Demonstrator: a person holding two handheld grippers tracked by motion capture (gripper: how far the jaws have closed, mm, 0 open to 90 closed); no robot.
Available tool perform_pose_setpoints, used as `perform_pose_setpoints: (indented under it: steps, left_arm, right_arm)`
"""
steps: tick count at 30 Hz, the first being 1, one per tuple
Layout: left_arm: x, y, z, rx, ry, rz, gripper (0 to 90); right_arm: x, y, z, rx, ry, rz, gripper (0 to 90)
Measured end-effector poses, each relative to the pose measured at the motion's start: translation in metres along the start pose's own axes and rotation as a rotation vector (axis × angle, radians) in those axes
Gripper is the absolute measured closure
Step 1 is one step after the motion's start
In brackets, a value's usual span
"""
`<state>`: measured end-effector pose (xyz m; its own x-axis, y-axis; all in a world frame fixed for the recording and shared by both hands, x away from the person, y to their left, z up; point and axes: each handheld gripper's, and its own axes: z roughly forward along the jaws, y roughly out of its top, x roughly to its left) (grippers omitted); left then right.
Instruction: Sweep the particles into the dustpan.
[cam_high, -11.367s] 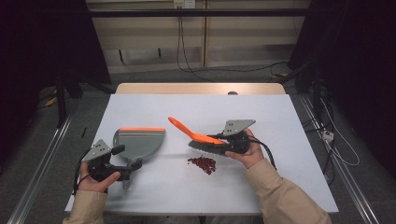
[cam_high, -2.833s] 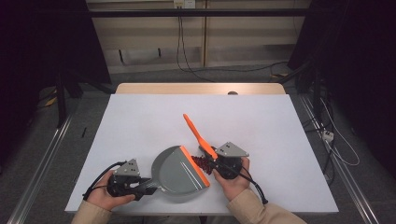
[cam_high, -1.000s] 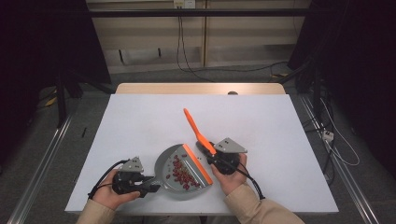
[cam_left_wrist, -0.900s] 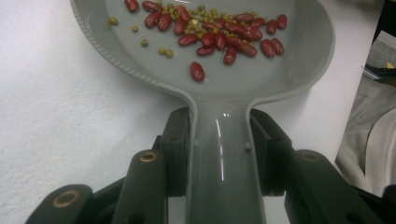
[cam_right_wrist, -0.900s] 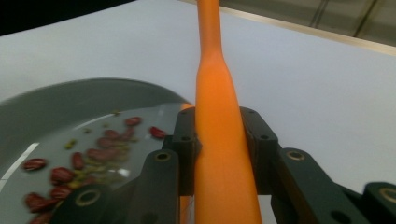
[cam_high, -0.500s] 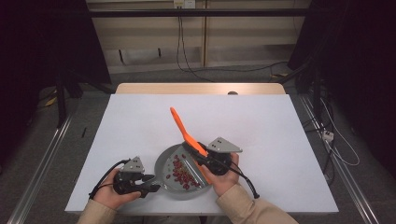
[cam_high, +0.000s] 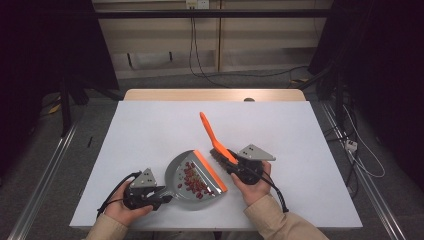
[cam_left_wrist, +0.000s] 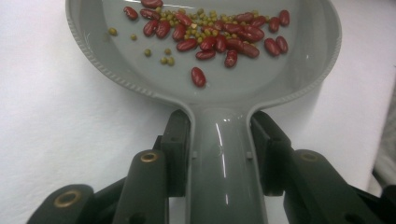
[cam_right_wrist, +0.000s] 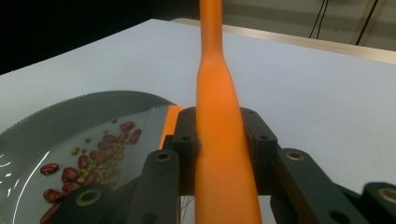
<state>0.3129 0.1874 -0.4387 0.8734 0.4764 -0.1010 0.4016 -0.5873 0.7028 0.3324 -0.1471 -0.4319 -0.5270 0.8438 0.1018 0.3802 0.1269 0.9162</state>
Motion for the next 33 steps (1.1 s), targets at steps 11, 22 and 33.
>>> perform_pose_setpoints:
  steps: [11,22,33]
  left_arm:
    - [0.010,0.002,-0.008,-0.126,0.104,-0.070,62.8]
    - [0.020,0.005,-0.010,-0.196,0.197,-0.136,62.8]
    - [0.030,0.008,-0.005,-0.202,0.278,-0.204,62.8]
  right_arm:
    - [-0.019,0.002,-0.010,-0.006,-0.024,0.010,71.4]
    - [-0.034,0.003,-0.020,-0.009,-0.052,0.014,71.3]
    - [-0.045,0.001,-0.028,-0.004,-0.074,0.020,71.3]
